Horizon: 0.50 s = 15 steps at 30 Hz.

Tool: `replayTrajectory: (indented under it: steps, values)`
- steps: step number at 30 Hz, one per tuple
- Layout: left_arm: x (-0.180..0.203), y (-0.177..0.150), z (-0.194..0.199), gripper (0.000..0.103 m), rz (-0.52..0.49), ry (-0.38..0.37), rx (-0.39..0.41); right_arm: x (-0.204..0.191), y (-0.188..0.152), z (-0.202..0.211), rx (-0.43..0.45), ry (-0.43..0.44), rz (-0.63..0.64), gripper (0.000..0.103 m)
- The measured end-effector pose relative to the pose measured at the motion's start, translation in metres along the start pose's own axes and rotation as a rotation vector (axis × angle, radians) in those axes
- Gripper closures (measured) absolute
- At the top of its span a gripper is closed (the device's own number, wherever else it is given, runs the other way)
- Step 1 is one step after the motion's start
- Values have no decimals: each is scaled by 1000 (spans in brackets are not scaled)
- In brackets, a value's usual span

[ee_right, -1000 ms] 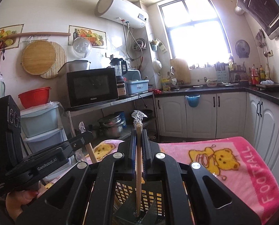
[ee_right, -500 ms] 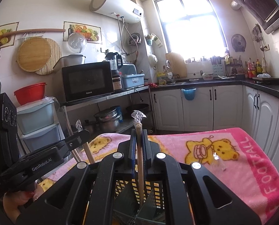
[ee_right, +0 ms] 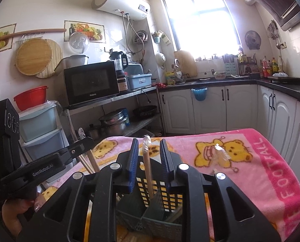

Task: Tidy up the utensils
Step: 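Open both tools to release the chopsticks inside the caddy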

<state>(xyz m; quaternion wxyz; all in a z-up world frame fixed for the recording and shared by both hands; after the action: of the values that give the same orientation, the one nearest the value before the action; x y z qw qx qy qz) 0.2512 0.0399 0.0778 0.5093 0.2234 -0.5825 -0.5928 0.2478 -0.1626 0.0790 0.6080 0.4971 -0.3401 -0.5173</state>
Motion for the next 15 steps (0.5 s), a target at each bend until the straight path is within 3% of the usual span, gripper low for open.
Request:
replayTrajectory:
  steps: [2, 6, 10, 15]
  values:
    - [1, -1, 2, 81, 4, 1, -9, 0, -1, 3, -12, -4, 5, 82]
    - [3, -2, 8, 77, 12, -1, -21, 3, -4, 7, -34, -15, 9, 81]
    - [6, -4, 16, 64, 24, -11, -31, 6, -6, 14, -59, -13, 12, 74]
    - [9, -7, 26, 54, 38, -5, -32, 7, -9, 18, -89, -15, 25, 72]
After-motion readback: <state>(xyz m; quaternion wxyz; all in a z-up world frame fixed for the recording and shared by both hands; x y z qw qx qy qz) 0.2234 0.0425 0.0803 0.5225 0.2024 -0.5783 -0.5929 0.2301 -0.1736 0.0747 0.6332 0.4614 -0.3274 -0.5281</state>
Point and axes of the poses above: each gripper's, at about its wrist camera, not at the fingertips, and z roughly against the way its jaws point, x to its right, y to its top, the point moved 2 cm from there along -z, roughly the way its jaws point, and after that the axes turned 15 degrees about -y, right-handed, at the moved point
